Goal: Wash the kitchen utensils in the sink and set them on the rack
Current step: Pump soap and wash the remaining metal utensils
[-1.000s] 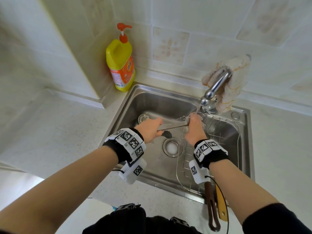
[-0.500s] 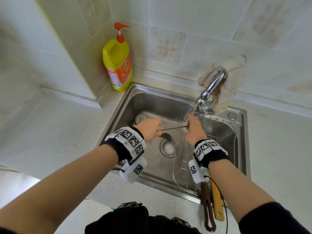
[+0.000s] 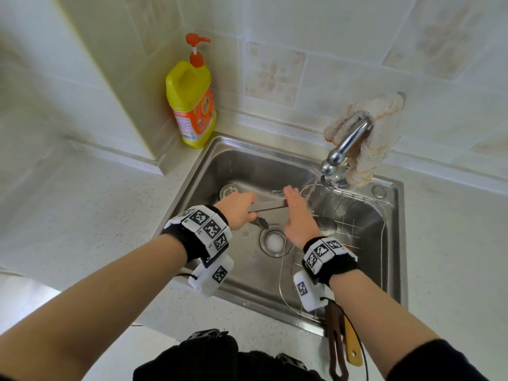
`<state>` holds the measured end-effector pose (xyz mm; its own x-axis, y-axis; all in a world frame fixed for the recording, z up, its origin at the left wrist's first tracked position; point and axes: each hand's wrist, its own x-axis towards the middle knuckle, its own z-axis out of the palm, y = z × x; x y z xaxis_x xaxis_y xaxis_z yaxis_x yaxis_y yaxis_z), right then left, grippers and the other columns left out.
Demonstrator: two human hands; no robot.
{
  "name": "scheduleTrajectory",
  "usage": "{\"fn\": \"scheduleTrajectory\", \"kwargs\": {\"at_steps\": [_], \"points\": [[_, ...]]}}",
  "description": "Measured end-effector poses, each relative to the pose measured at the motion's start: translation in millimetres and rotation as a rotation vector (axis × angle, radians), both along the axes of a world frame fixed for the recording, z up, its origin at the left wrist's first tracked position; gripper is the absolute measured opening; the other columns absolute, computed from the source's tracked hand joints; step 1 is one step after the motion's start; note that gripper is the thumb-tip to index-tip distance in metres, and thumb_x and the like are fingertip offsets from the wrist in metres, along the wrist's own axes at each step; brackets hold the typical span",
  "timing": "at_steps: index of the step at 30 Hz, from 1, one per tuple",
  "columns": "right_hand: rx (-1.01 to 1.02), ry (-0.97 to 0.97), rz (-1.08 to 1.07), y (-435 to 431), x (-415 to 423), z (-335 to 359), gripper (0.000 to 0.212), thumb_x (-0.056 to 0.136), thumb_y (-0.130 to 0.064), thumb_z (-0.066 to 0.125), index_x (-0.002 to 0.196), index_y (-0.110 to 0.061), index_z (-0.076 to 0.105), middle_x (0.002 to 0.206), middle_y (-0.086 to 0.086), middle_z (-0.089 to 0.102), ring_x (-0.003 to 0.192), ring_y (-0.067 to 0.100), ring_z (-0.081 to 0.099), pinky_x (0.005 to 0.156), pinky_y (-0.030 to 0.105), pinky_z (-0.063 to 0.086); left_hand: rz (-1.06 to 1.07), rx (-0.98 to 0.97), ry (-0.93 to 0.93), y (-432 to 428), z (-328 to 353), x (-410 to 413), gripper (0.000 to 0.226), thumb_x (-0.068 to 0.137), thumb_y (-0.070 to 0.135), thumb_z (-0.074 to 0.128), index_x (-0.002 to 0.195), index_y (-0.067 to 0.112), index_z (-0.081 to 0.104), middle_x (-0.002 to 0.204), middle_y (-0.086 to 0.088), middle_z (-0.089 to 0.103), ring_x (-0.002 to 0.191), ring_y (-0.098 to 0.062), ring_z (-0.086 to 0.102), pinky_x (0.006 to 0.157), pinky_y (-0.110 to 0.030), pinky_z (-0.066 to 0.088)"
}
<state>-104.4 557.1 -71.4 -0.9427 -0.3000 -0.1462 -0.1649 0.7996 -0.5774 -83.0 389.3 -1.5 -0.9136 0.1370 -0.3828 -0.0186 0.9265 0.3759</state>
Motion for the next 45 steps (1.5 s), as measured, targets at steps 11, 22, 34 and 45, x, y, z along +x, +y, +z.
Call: {"fn": "scheduleTrajectory", "kwargs": {"at_steps": [11, 22, 34, 45], "points": [[0.098, 0.021, -0.339, 23.0, -10.4, 25.6, 0.081, 0.08, 0.01, 0.055, 0.147, -0.005, 0.011, 0.153, 0.009, 0.013, 0.143, 0.028, 0.013, 0.119, 0.036, 0.013, -0.112, 0.041, 0.087, 10.2, 21.5, -10.2, 0.035, 0.094, 0.024, 0.05, 0.123, 0.006, 0.046, 0.119, -0.013, 0.057, 0.107, -0.027, 0.053, 0.082, -0.028, 0.036], [0.142, 0.196, -0.237, 55.8, 37.7, 36.9, 0.08, 0.082, 0.011, 0.046, 0.149, -0.005, 0.005, 0.157, 0.008, 0.003, 0.146, 0.021, 0.001, 0.12, 0.033, 0.006, -0.314, 0.098, 0.099, 49.3, 23.8, -19.4, 0.031, 0.093, 0.023, 0.052, 0.118, 0.005, 0.049, 0.115, -0.012, 0.058, 0.105, -0.027, 0.054, 0.077, -0.025, 0.034], [0.145, 0.062, -0.518, 80.1, 22.3, 23.9, 0.078, 0.082, 0.01, 0.053, 0.148, -0.007, 0.013, 0.155, 0.009, 0.014, 0.144, 0.022, 0.011, 0.114, 0.023, 0.005, -0.384, 0.125, 0.044, 62.1, 10.9, -42.9, 0.03, 0.094, 0.023, 0.051, 0.118, 0.006, 0.048, 0.112, -0.012, 0.058, 0.104, -0.026, 0.054, 0.076, -0.025, 0.033], [0.245, 0.115, -0.324, 47.1, 32.3, 11.6, 0.077, 0.085, 0.003, 0.05, 0.148, -0.001, 0.007, 0.157, 0.013, 0.004, 0.145, 0.025, 0.002, 0.119, 0.032, 0.006, -0.414, 0.095, 0.068, 56.9, -10.4, -38.6, 0.03, 0.094, 0.026, 0.052, 0.116, 0.006, 0.048, 0.11, -0.012, 0.059, 0.1, -0.028, 0.055, 0.075, -0.027, 0.035]]}}
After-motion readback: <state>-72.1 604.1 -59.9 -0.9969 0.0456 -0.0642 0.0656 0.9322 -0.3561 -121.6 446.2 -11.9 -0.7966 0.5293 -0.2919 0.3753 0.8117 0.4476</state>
